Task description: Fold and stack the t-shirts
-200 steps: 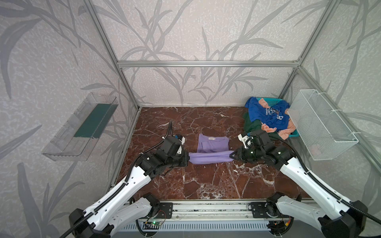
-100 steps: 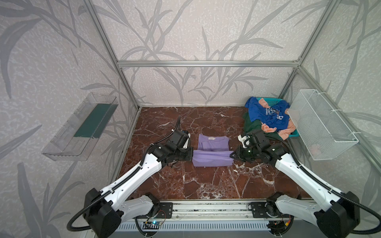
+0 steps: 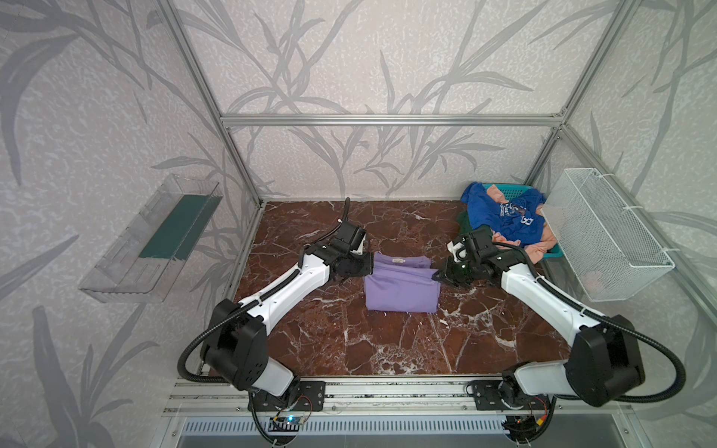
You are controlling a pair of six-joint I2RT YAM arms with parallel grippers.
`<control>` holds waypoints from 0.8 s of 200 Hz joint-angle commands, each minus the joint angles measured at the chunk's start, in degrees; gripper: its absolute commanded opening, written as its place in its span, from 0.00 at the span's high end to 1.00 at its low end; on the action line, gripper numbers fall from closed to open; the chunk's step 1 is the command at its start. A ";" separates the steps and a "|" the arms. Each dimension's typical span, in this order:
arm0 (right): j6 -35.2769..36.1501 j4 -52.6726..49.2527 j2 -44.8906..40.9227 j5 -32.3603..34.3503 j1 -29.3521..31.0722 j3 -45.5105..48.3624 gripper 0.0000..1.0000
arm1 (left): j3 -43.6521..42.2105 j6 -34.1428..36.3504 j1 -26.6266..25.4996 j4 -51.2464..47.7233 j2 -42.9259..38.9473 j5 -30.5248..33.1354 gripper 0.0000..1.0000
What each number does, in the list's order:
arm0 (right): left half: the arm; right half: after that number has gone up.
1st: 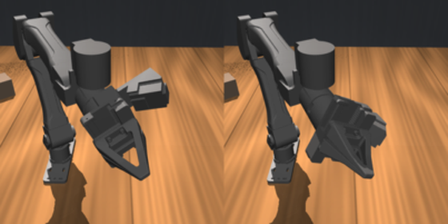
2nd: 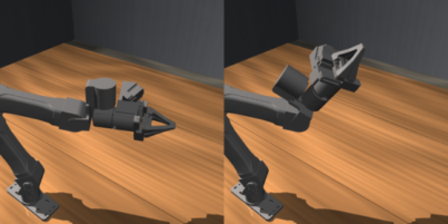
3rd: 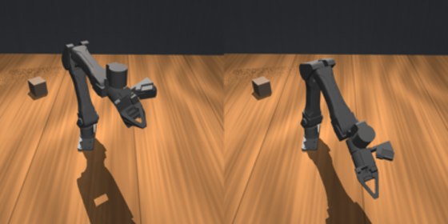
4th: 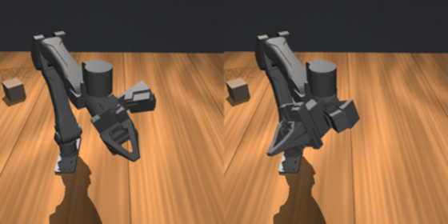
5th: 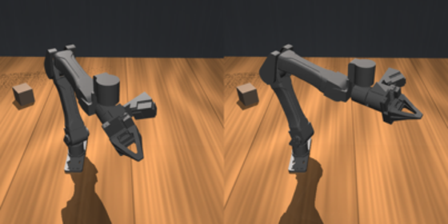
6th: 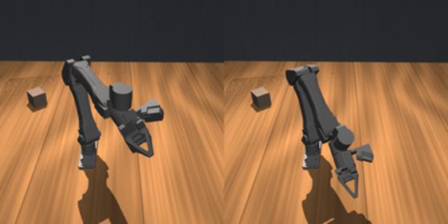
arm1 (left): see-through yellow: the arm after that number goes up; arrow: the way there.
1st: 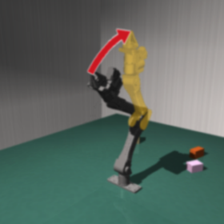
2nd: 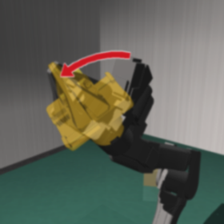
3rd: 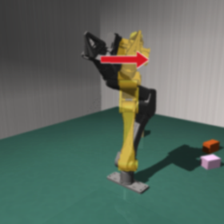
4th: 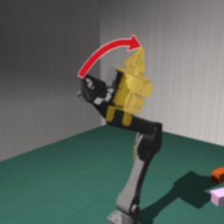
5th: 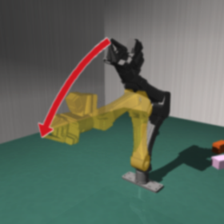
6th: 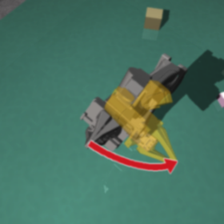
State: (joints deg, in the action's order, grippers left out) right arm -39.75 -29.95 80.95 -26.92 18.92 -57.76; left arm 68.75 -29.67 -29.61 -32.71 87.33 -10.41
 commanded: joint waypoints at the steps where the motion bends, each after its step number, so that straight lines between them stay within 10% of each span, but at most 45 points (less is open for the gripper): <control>1: 1.32 1.95 3.30 -2.75 -1.87 -3.34 1.00 | 3.98 -0.71 0.74 1.88 2.81 1.55 1.00; 130: 5.29 0.92 32.73 -7.84 -9.57 -28.56 1.00 | 32.87 1.41 4.98 -2.48 28.78 -1.42 1.00; 144: 5.23 0.63 35.31 -7.95 -10.15 -31.53 0.82 | 35.80 1.45 5.49 -2.51 31.39 -1.62 0.99; 160: 5.80 -0.45 37.61 -7.50 -10.73 -34.78 0.51 | 38.83 2.11 6.11 -2.06 34.10 -2.01 0.60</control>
State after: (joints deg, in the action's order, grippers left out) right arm -35.18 -28.71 116.07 -34.65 9.28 -87.81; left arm 103.00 -28.75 -24.36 -33.89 118.43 -11.70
